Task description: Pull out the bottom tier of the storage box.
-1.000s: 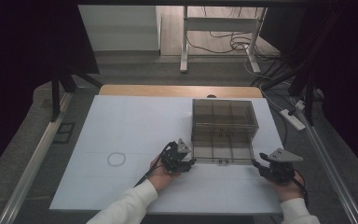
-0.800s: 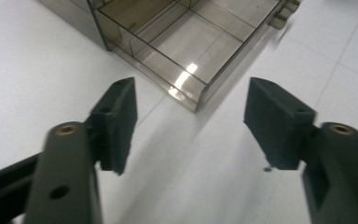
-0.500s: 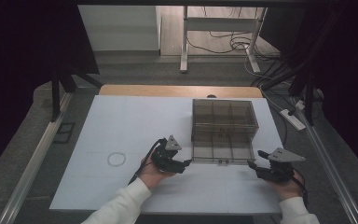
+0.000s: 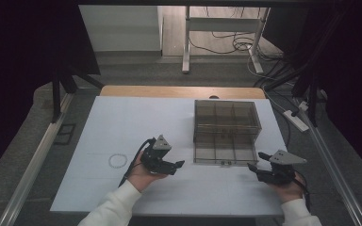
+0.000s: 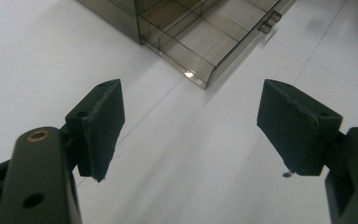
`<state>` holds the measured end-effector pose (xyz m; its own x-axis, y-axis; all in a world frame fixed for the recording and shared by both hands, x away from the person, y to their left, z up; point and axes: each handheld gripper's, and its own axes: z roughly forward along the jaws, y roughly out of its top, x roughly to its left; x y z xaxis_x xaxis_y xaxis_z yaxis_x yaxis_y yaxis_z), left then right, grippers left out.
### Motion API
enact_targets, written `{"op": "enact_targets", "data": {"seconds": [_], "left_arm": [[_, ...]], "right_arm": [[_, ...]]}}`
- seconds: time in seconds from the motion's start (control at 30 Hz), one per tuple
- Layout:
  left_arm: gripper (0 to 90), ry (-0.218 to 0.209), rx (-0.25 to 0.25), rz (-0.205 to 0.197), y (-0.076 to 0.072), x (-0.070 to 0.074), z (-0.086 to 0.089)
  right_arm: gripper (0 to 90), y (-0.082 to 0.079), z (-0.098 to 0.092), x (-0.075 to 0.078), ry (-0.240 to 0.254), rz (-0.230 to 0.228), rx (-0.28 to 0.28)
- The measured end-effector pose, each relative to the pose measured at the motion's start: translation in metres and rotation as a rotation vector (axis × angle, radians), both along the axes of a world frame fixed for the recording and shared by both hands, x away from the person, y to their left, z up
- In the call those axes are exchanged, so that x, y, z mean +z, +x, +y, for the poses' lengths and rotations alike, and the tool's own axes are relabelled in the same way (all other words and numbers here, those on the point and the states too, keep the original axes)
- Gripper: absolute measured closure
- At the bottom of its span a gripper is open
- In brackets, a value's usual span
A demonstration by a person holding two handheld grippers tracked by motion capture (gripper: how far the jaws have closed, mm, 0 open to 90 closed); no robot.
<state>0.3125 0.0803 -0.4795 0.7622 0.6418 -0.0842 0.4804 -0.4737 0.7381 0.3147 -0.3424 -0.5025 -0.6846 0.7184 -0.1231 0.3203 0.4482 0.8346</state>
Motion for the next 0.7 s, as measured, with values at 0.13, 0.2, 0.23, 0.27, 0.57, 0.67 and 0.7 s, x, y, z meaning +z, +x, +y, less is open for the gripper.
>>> {"op": "enact_targets", "data": {"seconds": [0.13, 0.2, 0.23, 0.27, 0.57, 0.67, 0.7], "left_arm": [[23.0, -0.010, 0.012, 0.010, -0.003, 0.002, 0.010], [22.4, -0.010, 0.017, 0.015, -0.004, 0.003, 0.015], [22.3, -0.008, 0.017, 0.016, -0.004, 0.004, 0.018], [22.3, -0.009, 0.020, 0.020, -0.004, 0.004, 0.020], [21.7, -0.002, 0.046, 0.047, -0.004, 0.006, 0.040], [21.6, 0.001, 0.051, 0.053, -0.005, 0.007, 0.046], [21.6, 0.004, 0.053, 0.055, -0.005, 0.007, 0.048]], "right_arm": [[34.5, -0.003, 0.000, 0.000, 0.005, -0.004, 0.002], [34.3, -0.004, 0.000, 0.000, 0.002, -0.006, 0.004], [34.2, -0.004, 0.001, 0.000, 0.003, -0.008, 0.002], [34.0, -0.004, 0.001, 0.000, 0.000, -0.008, 0.002], [33.5, -0.004, 0.002, -0.002, -0.007, -0.015, 0.017], [33.4, -0.004, 0.002, -0.002, -0.012, -0.013, 0.019], [33.4, -0.004, 0.002, -0.002, -0.012, -0.015, 0.020]]}}
